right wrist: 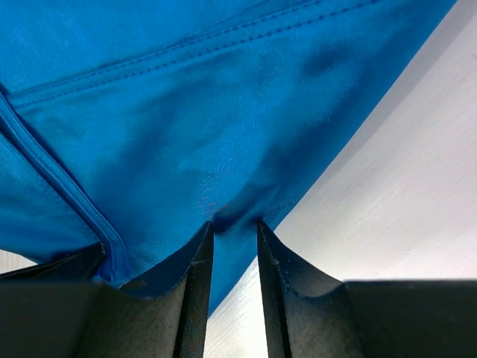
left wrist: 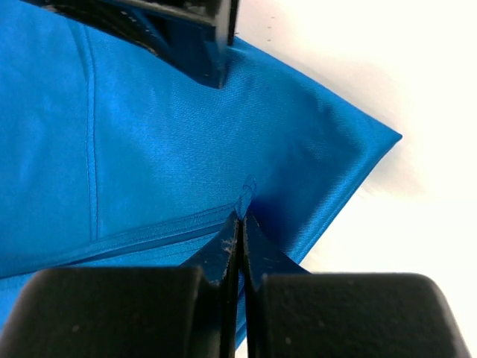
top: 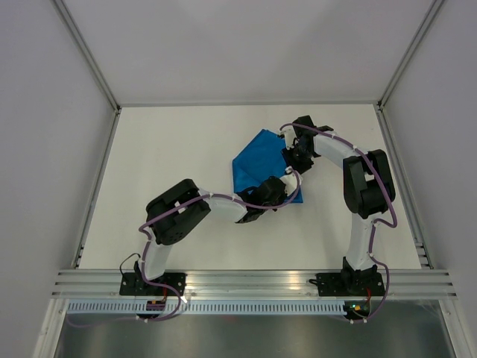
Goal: Fold the napkin, place the utensils inside, and roll it up
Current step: Fold the napkin
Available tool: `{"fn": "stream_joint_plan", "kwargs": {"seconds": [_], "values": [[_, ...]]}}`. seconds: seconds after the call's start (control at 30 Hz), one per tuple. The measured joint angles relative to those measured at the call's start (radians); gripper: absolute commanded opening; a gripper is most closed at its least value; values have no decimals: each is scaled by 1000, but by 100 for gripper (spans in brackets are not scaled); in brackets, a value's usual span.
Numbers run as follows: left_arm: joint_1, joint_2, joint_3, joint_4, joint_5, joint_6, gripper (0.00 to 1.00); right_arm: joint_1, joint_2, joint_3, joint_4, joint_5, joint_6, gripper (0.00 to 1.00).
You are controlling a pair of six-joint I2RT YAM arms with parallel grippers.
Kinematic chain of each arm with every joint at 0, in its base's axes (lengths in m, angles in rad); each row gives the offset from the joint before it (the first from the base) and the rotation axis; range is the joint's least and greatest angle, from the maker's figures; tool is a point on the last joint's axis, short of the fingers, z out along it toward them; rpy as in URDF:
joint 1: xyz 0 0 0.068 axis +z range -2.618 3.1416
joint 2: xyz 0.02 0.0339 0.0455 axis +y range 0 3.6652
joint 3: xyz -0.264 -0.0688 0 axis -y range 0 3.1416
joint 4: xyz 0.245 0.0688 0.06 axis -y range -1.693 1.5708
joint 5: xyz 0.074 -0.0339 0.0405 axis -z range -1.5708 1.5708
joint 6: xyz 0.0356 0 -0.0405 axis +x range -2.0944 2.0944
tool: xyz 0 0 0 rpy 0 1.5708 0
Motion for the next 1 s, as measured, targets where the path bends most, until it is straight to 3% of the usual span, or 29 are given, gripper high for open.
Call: {"fn": "stream_joint_plan", "kwargs": {"seconds": [0.73, 1.0], "values": [[-2, -99, -115, 37, 142, 8, 2, 0, 0, 0, 0, 4, -1, 36], [-4, -97, -111, 21, 175, 8, 18, 0, 0, 0, 0, 4, -1, 36]]}}
